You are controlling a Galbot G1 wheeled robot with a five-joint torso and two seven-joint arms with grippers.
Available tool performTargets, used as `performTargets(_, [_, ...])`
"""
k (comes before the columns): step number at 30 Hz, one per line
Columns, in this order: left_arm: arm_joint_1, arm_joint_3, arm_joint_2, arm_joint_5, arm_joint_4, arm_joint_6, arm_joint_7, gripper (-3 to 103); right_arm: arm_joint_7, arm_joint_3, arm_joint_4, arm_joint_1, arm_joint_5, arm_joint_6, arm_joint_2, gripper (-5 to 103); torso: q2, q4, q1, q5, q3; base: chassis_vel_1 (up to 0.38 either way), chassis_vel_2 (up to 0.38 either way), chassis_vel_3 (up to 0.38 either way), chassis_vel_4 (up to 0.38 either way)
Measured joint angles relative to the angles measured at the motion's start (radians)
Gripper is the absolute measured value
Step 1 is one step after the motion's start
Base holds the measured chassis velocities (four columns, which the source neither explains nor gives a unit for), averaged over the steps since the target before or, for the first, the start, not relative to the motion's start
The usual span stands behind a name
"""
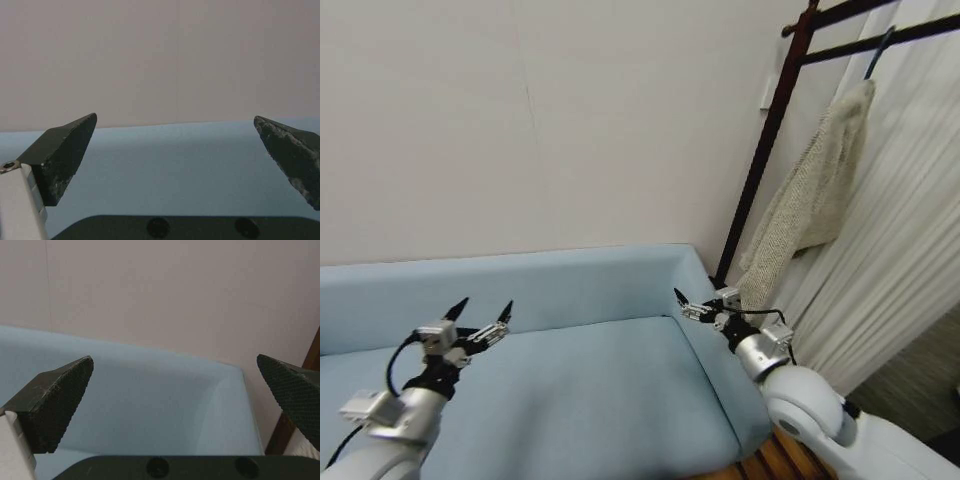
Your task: Pick up the clothes from the sofa and hang them on the clothes hanger.
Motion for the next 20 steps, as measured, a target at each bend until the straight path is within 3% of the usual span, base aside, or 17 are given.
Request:
performTargets(3, [0.026, -0.018, -0.058, 0.018, -0.029, 0.004, 0.004, 100, -0.126, 0.183, 0.033, -0.174, -0.062, -0.020, 0.105, 100, 0.000, -0.0012, 0.000, 0.0005, 0.000, 0.000, 0.000, 0.000, 0.000])
performTargets(5, [0.032, -0.019, -0.075, 0.022, -0.034, 0.011, 0.009, 100, -0.150, 0.228, 0.048, -0.209, -0.078, -0.032, 0.146, 100, 0.000, -0.0013, 0.000, 0.0003, 0.000, 0.000, 0.000, 0.000, 0.000])
performTargets(7, [0.052, -0.021, -0.114, 0.029, -0.037, 0.039, 0.037, 100, -0.175, 0.300, 0.078, -0.255, -0.098, -0.068, 0.230, 100, 0.000, -0.0009, 0.000, 0.0003, 0.000, 0.000, 0.000, 0.000, 0.000])
performTargets(14, [0.058, 0.022, -0.152, 0.080, -0.037, 0.066, 0.081, 100, -0.134, 0.358, 0.123, -0.238, -0.077, -0.162, 0.317, 100, 0.000, -0.0003, 0.000, 0.0001, 0.000, 0.000, 0.000, 0.000, 0.000])
performTargets(20, [0.049, 0.013, -0.162, 0.120, -0.036, 0.066, 0.094, 100, -0.121, 0.373, 0.128, -0.239, -0.012, -0.211, 0.335, 100, 0.000, -0.0005, 0.000, 0.0001, 0.000, 0.000, 0.000, 0.000, 0.000])
